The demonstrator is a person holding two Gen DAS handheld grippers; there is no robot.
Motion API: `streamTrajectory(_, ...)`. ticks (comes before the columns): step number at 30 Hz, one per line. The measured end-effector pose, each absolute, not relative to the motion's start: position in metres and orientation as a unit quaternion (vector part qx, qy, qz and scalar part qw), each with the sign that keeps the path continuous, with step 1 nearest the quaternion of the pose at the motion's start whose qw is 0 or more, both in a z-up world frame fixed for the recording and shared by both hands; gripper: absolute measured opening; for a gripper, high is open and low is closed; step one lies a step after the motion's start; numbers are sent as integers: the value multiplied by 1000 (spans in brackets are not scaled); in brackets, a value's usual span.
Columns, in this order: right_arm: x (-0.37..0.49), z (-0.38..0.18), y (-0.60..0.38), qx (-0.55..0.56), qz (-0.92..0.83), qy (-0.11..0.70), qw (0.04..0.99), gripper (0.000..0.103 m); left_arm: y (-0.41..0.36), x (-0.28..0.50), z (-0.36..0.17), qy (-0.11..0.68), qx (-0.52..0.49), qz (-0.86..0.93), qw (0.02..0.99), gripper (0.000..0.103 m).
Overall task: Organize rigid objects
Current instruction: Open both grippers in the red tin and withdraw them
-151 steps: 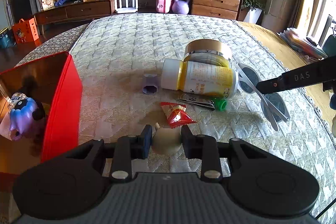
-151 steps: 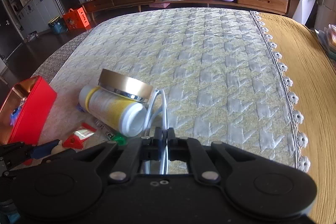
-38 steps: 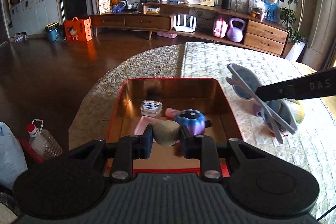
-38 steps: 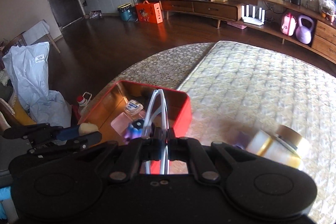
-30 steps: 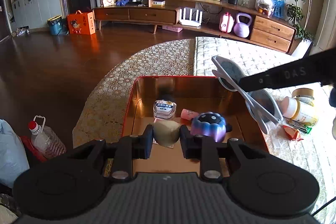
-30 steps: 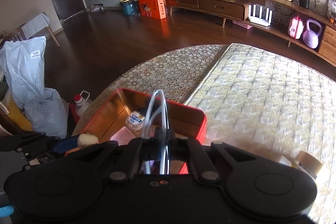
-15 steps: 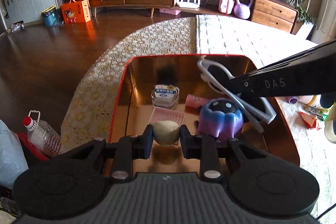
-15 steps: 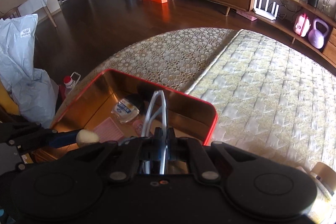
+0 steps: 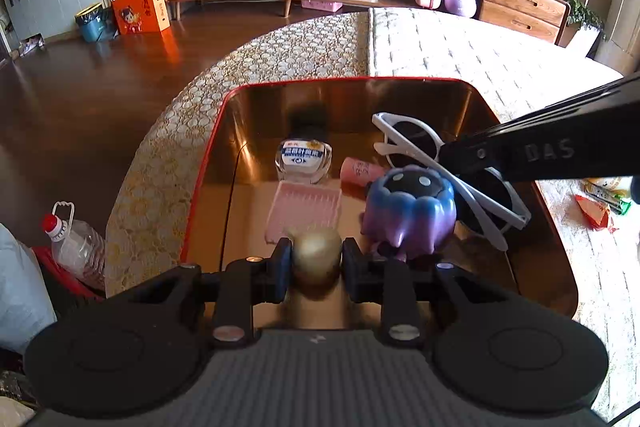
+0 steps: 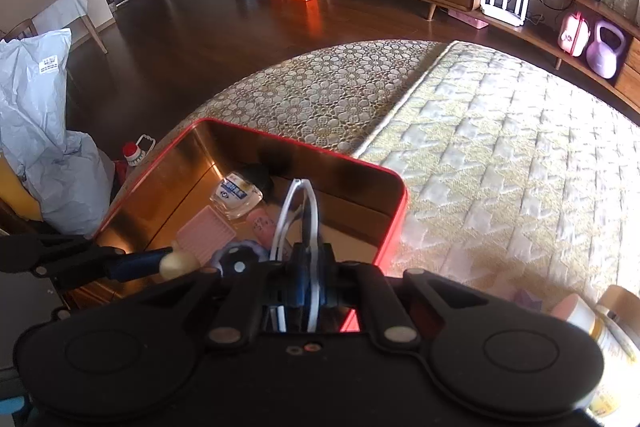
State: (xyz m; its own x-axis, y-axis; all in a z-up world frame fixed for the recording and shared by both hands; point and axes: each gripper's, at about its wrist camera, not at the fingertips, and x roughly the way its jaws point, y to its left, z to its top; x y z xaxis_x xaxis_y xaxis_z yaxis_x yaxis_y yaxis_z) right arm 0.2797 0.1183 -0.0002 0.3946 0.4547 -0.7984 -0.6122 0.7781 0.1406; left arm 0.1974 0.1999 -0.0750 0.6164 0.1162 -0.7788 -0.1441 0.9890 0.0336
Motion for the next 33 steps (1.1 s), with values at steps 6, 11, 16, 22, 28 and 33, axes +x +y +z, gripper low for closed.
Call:
streamTrajectory(6,272,7,108,-79,328,443,831,8,193,190,-73,427,-2,71,901,29)
streamTrajectory(11,263,14,103,-77,343,437,828,10,190,182,-66,418,-6,64,906,51)
streamTrajectory(16,250,20,99,-77,363,432,822,14,189,173,-57,408,-16,64,911,58)
streamTrajectory(22,234,30,89,-75,385,422,817,17,186,162,-47,396,-16,68,916,67)
streamTrajectory(28,216,38,76,-79,397,411,817,22,181,152,-38,387,-14,70,919,67)
streamTrajectory(33,202,42,60,-83,402,404,817,29,176,142,-32,380,-18,68,922,67)
